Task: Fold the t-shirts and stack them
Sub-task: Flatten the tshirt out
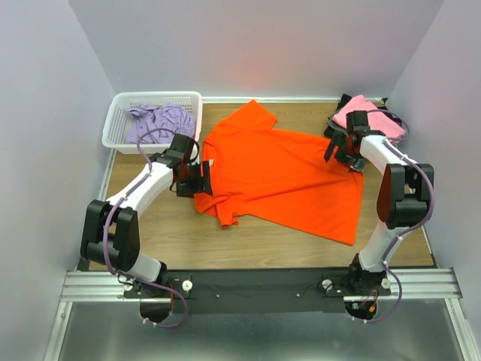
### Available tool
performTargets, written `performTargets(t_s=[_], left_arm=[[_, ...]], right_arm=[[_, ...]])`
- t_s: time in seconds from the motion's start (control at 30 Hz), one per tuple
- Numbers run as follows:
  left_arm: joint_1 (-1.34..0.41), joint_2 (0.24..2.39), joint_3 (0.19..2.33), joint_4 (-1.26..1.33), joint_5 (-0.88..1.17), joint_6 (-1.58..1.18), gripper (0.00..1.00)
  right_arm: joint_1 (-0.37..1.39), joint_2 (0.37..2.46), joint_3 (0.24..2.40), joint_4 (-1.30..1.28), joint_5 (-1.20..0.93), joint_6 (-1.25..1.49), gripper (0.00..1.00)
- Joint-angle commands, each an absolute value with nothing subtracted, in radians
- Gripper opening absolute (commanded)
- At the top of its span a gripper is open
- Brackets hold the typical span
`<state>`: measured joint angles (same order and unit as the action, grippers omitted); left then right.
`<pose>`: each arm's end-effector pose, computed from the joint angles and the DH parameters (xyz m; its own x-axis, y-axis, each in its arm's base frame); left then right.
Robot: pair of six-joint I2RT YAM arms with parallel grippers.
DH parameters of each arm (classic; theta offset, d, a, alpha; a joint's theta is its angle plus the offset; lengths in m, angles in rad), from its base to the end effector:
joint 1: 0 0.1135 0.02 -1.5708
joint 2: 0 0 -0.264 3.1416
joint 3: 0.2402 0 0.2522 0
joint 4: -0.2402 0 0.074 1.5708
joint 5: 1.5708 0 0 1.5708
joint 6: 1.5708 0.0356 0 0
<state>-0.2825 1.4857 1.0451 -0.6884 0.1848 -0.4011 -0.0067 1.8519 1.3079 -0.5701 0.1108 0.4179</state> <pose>0.2779 -0.0875 0.2278 -0.9357 -0.1280 -0.3288 -0.0172 0.9473 -0.3199 0.3821 -0.0065 0.1935 -0.7978 0.4087 -0.4433 0.4149 0.9056 0.0883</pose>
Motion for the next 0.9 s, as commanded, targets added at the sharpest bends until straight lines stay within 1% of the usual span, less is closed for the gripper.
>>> performTargets(t_s=[0.0,0.13,0.3,0.47,0.63,0.87], left_arm=[[-0.317,1.479,0.994,-0.643,0.296,-0.428,0.74],[-0.345,1.479,0.979,-0.618,0.304,-0.437,0.74],[-0.345,1.508,0.925,-0.565,0.310,-0.442,0.74],[-0.347,1.503,0.888,-0.583,0.227,-0.433,0.72],[-0.347,1.460,0.865,-0.583,0.181,-0.469,0.69],[-0.347,1.433,0.779,-0.474,0.143,-0.560,0.69]], right_arm=[[0.090,1.781,1.302,-0.580,0.054,0.399,0.96],[0.236,1.750,1.275,-0.580,-0.029,0.422,0.96],[0.339,1.713,1.236,-0.575,-0.097,0.463,0.95],[0.449,1.703,1.235,-0.563,-0.182,0.469,0.93],[0.561,1.706,1.238,-0.514,-0.239,0.508,0.87],[0.710,1.776,1.272,-0.442,-0.307,0.574,0.77]])
